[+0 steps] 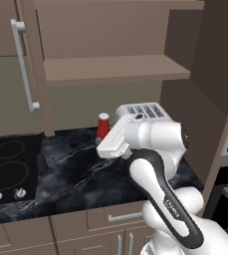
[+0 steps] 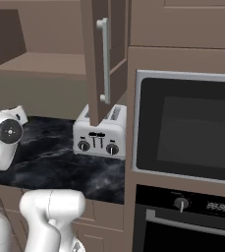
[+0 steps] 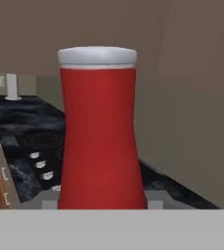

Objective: Take 2 condiments from the cabinet and move them on the counter near the stove.Make sure the condiments are lined up with each other, next to each other.

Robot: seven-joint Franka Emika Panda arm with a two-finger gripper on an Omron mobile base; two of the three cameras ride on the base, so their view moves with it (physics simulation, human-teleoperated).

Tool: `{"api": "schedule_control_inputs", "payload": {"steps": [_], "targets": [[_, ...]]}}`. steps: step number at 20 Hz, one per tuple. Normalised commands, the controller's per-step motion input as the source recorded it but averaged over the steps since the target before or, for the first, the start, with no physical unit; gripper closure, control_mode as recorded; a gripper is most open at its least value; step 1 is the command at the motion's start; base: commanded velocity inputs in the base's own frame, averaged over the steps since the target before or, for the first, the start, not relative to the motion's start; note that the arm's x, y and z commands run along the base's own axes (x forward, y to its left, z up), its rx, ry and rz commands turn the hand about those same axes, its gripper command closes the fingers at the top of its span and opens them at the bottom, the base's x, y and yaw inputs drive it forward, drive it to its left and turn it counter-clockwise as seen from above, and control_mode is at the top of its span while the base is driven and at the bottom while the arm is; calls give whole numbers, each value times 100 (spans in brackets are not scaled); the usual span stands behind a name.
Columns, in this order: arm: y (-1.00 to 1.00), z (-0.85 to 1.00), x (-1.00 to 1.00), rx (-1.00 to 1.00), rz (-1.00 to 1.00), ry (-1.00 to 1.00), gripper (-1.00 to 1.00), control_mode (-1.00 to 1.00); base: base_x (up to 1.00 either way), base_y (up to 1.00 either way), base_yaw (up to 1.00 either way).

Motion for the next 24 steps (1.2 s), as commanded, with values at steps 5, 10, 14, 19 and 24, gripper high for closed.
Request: {"api": "schedule_control_inputs", "payload": {"steps": [5, 10, 14, 19, 24], "targets": [[5, -24, 0, 0, 6, 8, 100, -100, 0, 0, 0], [1, -28, 1, 0, 7, 14, 100, -100, 0, 0, 0], [11, -46, 11, 0, 6, 0, 100, -100, 0, 0, 0], [11, -33, 9, 0, 6, 5, 100, -100, 0, 0, 0], [5, -5, 8, 3, 4, 19, 100, -100, 0, 0, 0]]}}
